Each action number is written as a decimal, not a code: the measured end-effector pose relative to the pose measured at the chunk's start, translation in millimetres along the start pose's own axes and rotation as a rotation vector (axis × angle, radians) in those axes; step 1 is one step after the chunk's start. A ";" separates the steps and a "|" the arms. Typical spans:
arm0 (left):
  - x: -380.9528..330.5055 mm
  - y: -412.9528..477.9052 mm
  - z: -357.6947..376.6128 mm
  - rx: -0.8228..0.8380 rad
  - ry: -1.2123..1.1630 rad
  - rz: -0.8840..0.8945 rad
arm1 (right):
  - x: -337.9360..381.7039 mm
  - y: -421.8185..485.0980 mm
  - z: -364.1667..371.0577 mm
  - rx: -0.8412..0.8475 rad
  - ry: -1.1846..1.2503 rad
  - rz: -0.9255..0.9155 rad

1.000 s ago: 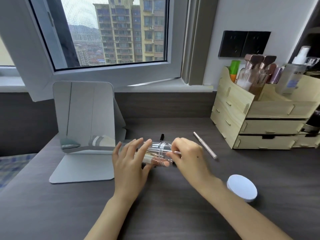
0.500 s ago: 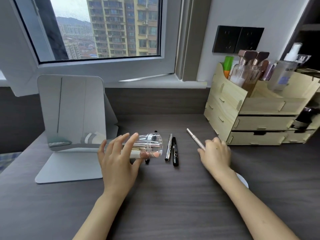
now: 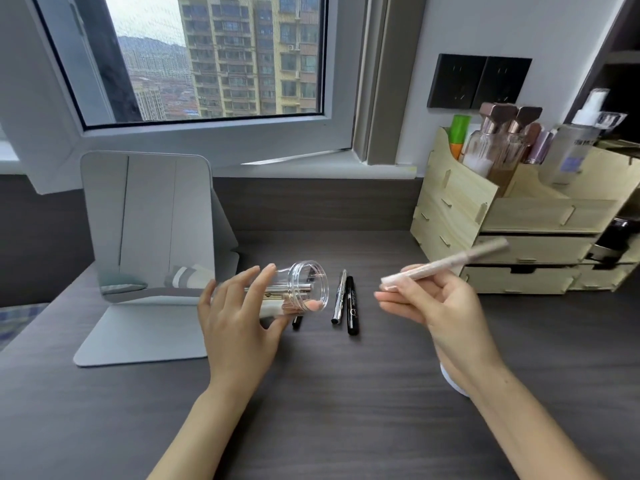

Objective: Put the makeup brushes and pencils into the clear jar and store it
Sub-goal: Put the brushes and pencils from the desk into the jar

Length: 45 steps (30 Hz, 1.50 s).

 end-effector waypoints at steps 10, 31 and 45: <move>-2.4 -0.7 -6.2 0.004 -0.049 -0.011 | -0.1 8.8 93.9 0.176 -0.440 0.053; 9.2 4.1 -26.1 -0.129 -0.131 -0.140 | -93.1 113.9 119.5 -0.049 -1.201 0.134; 7.1 1.9 -12.6 -0.094 -0.086 -0.099 | 52.3 14.7 52.6 -0.060 -0.085 -0.280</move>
Point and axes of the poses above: each hand's wrist, its own y-axis towards the middle knuckle, its own z-axis out of the palm, x = y × z, the point moved 9 cm from there along y, towards the middle knuckle, and after that the axes turned 9 degrees about z, right-handed, at the moved point
